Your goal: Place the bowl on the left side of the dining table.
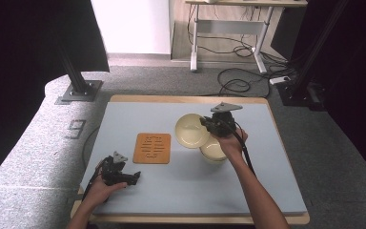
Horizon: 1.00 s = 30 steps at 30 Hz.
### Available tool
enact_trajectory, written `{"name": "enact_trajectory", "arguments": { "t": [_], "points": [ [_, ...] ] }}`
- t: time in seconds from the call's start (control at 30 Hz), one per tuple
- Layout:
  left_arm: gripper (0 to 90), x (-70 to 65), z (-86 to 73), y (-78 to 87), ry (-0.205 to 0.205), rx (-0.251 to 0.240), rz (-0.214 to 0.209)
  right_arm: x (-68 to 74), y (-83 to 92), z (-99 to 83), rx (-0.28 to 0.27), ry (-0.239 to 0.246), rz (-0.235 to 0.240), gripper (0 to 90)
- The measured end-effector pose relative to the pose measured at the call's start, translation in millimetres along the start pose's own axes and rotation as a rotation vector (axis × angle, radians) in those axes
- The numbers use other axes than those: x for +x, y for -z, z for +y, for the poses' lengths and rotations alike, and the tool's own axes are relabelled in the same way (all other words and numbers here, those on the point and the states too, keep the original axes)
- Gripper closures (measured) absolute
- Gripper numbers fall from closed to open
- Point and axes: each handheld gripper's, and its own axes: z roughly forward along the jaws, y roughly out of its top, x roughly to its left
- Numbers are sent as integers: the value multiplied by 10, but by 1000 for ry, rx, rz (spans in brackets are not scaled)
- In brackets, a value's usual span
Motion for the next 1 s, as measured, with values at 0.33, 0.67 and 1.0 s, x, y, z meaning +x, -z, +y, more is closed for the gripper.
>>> {"name": "enact_trajectory", "arguments": {
  "t": [0.33,0.67,1.0],
  "points": [
    [16,-3,-1,-2,3,-3,2,79,-116,20,1,2,19,835],
    [16,-3,-1,-2,3,-3,2,188,-263,42,5,9,44,835],
    [18,-6,-3,2,2,-5,2,282,-429,15,20,10,69,836]
  ]
}}
